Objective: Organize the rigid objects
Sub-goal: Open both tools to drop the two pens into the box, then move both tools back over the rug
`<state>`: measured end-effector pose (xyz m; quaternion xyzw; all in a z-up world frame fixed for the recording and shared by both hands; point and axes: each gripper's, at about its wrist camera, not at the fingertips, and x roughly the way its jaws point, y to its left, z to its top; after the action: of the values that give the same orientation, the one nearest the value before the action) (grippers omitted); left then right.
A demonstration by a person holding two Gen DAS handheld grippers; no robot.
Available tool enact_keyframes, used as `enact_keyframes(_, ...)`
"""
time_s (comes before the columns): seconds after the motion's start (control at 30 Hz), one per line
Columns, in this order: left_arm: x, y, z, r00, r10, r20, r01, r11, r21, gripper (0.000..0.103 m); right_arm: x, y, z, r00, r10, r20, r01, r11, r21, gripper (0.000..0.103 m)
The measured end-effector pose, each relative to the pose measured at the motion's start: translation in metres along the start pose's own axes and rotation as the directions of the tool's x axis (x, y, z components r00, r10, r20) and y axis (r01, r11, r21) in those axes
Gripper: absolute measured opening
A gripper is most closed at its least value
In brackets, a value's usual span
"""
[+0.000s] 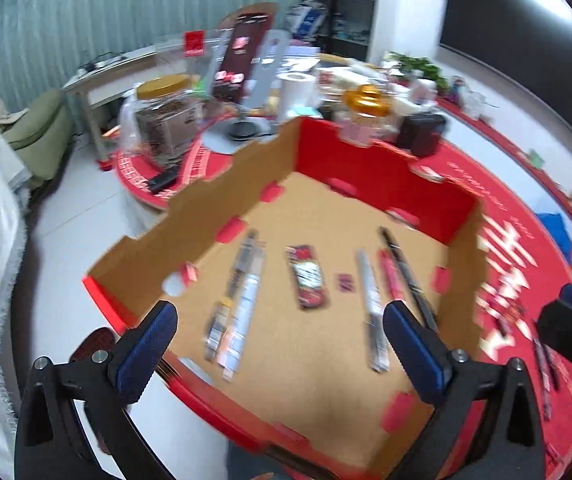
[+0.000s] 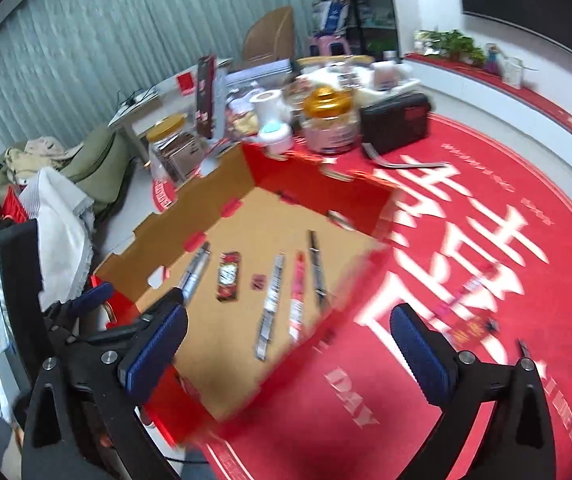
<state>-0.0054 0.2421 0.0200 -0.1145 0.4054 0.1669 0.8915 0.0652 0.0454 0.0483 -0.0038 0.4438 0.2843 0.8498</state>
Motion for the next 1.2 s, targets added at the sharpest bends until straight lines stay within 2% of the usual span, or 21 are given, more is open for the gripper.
enact_keyframes(0.07, -0.01, -0.015, -0.005, 0.999, -0.032, 0.004, 0.031, 0.999, 0.039, 0.103, -0.016, -0.027, -0.017, 1.0, -0.026, -0.002, 0.026, 0.998, 0.064, 0.102)
enact_keyframes(0.17, -0.025, -0.054, -0.02, 0.995, -0.096, 0.002, 0.095, 0.985, 0.146, 0.103, -0.037, -0.066, -0.038, 0.997, -0.075, -0.012, 0.076, 0.986, 0.149, 0.102)
enact_keyframes(0.23, -0.03, -0.085, -0.035, 0.989, -0.146, -0.015, 0.146, 0.962, 0.23, 0.103, -0.056, -0.102, -0.058, 0.992, -0.122, -0.018, 0.123, 0.966, 0.227, 0.102)
enact_keyframes(0.33, -0.033, -0.135, -0.067, 0.975, -0.21, -0.072, 0.222, 0.901, 0.373, 0.103, -0.08, -0.145, -0.083, 0.985, -0.172, -0.027, 0.172, 0.929, 0.328, 0.102)
enact_keyframes(0.37, -0.032, -0.154, -0.083, 0.967, -0.231, -0.105, 0.254, 0.867, 0.429, 0.103, -0.087, -0.159, -0.091, 0.982, -0.184, -0.036, 0.185, 0.912, 0.366, 0.102)
enact_keyframes(0.5, -0.033, -0.2, -0.124, 0.944, -0.269, -0.192, 0.331, 0.781, 0.529, 0.103, -0.113, -0.201, -0.129, 0.972, -0.226, -0.058, 0.227, 0.856, 0.464, 0.102)
enact_keyframes(0.57, -0.032, -0.213, -0.138, 0.936, -0.272, -0.221, 0.35, 0.763, 0.543, 0.103, -0.121, -0.203, -0.139, 0.969, -0.236, -0.068, 0.242, 0.865, 0.44, 0.102)
enact_keyframes(0.63, -0.029, -0.219, -0.146, 0.932, -0.268, -0.242, 0.359, 0.764, 0.536, 0.103, -0.123, -0.197, -0.151, 0.956, -0.269, -0.12, 0.294, 0.898, 0.327, 0.102)
enact_keyframes(0.7, -0.025, -0.221, -0.148, 0.935, -0.249, -0.253, 0.349, 0.777, 0.524, 0.103, -0.125, -0.19, -0.163, 0.938, -0.311, -0.151, 0.34, 0.909, 0.242, 0.102)
enact_keyframes(0.8, -0.021, -0.219, -0.148, 0.938, -0.233, -0.258, 0.335, 0.801, 0.497, 0.103, -0.124, -0.186, -0.182, 0.925, -0.335, -0.179, 0.363, 0.918, 0.158, 0.102)
enact_keyframes(0.9, -0.02, -0.214, -0.15, 0.939, -0.224, -0.262, 0.329, 0.812, 0.482, 0.103, -0.118, -0.183, -0.2, 0.905, -0.366, -0.217, 0.39, 0.917, 0.079, 0.102)
enact_keyframes(1.0, -0.021, -0.209, -0.153, 0.94, -0.216, -0.263, 0.322, 0.817, 0.479, 0.103, -0.12, -0.18, -0.214, 0.882, -0.421, -0.212, 0.427, 0.904, -0.017, 0.102)
enact_keyframes(1.17, -0.015, -0.207, -0.155, 0.934, -0.217, -0.283, 0.331, 0.821, 0.466, 0.103, -0.127, -0.177, -0.227, 0.871, -0.448, -0.202, 0.429, 0.894, -0.13, 0.102)
enact_keyframes(1.2, -0.016, -0.208, -0.155, 0.934, -0.218, -0.282, 0.332, 0.819, 0.467, 0.103, -0.125, -0.177, -0.23, 0.858, -0.471, -0.203, 0.445, 0.881, -0.161, 0.102)
